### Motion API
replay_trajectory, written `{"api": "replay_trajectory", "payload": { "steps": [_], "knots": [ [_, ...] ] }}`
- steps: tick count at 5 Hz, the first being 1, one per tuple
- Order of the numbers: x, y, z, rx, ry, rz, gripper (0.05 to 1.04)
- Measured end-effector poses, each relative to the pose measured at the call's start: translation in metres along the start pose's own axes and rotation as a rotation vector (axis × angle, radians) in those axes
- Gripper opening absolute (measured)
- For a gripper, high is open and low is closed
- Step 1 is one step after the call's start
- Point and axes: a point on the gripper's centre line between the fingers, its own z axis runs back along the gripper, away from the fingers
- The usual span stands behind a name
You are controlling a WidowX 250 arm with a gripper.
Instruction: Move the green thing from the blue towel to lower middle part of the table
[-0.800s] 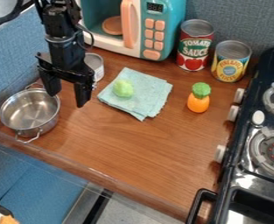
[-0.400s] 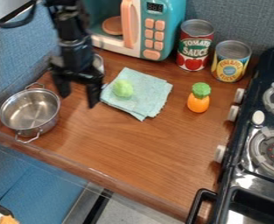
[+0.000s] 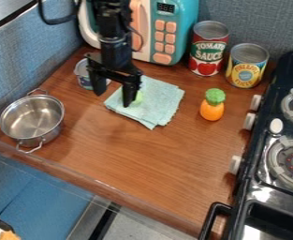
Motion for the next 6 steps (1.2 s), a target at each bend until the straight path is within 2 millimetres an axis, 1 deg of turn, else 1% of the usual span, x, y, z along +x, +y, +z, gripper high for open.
{"api": "replay_trajectory", "payload": {
  "steps": [1, 2, 3, 4, 5, 6],
  "knots": [
    [0.014, -0.009, -0.008, 0.022, 0.003, -0.016, 1.001],
    [0.02, -0.007, -0.019, 0.031, 0.018, -0.007, 1.001],
    [0.025, -0.005, -0.023, 0.038, 0.027, -0.001, 0.948],
    [0.028, 0.004, -0.022, 0.04, 0.021, 0.017, 0.711],
    [0.026, 0.007, -0.021, 0.038, 0.032, 0.021, 0.686],
    [0.023, 0.004, -0.021, 0.021, 0.041, 0.01, 0.685]
  ]
}}
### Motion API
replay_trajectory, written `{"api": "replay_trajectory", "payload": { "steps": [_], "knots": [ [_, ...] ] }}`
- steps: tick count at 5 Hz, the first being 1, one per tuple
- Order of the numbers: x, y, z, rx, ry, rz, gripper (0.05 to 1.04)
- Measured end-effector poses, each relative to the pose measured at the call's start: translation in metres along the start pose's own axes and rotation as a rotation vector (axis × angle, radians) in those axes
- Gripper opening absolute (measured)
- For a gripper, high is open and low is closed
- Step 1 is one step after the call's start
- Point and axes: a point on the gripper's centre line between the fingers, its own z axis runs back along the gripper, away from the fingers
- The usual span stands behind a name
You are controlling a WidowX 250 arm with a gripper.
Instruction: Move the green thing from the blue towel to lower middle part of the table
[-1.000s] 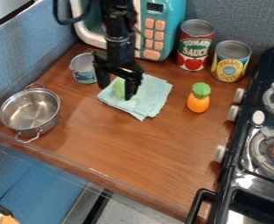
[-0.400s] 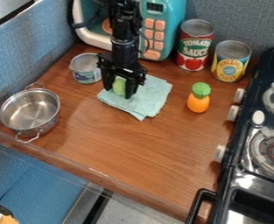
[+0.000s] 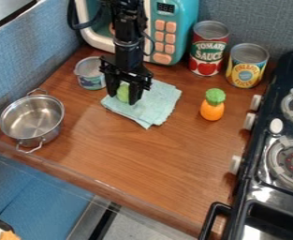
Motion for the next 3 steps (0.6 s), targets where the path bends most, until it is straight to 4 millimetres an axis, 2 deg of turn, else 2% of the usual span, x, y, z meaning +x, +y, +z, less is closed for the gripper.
{"api": "replay_trajectory", "payload": {
  "steps": [1, 2, 3],
  "knots": [
    [-0.016, -0.01, 0.043, -0.016, -0.093, -0.018, 0.52],
    [-0.047, -0.029, 0.069, -0.025, -0.141, -0.064, 0.253],
    [-0.078, -0.034, 0.067, -0.022, -0.126, -0.079, 0.152]
  ]
}}
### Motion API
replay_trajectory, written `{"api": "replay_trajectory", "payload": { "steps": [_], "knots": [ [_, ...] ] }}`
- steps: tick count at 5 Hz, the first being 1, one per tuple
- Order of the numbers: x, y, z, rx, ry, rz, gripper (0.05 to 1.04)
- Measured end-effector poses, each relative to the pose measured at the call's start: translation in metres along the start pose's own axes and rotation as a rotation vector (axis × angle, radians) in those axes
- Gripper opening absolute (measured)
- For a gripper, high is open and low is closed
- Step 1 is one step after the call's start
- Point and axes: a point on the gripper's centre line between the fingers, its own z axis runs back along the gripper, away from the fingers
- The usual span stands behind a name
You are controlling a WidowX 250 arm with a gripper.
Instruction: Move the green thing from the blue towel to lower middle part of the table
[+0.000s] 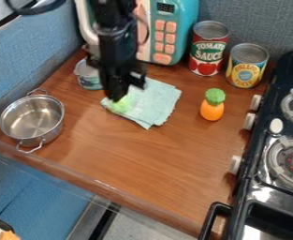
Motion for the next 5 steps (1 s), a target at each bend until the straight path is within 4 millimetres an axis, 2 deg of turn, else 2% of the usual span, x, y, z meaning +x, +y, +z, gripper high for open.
{"api": "replay_trajectory", "payload": {
  "steps": [1, 2, 3, 4, 5],
  "knots": [
    [-0.024, 0.009, -0.013, -0.004, 0.052, 0.059, 0.382],
    [-0.013, 0.028, -0.021, -0.021, 0.052, 0.096, 0.689],
    [0.005, 0.038, -0.024, -0.029, 0.028, 0.108, 0.947],
    [0.024, 0.046, -0.034, -0.017, 0.022, 0.112, 1.003],
    [0.041, 0.042, -0.047, -0.013, 0.032, 0.097, 1.001]
  ]
}}
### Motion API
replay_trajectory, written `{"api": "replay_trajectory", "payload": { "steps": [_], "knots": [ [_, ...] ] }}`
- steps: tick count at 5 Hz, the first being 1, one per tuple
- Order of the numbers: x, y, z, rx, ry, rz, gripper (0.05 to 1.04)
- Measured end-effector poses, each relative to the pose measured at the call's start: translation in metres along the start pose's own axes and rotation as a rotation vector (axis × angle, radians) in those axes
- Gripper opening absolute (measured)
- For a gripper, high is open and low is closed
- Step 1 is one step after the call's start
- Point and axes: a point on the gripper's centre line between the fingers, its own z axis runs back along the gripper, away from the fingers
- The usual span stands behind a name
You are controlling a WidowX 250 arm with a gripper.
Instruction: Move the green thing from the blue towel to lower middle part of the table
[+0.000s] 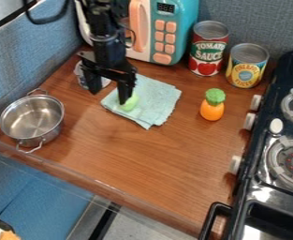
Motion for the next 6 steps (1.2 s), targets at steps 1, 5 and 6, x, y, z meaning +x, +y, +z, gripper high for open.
{"api": "replay_trajectory", "payload": {
  "steps": [1, 5, 6],
  "knots": [
    [0.012, -0.002, -0.023, 0.013, 0.031, -0.001, 1.0],
    [0.019, -0.006, -0.018, 0.022, 0.008, 0.008, 0.781],
    [0.007, -0.008, 0.014, -0.001, -0.048, 0.016, 0.781]
  ]
}}
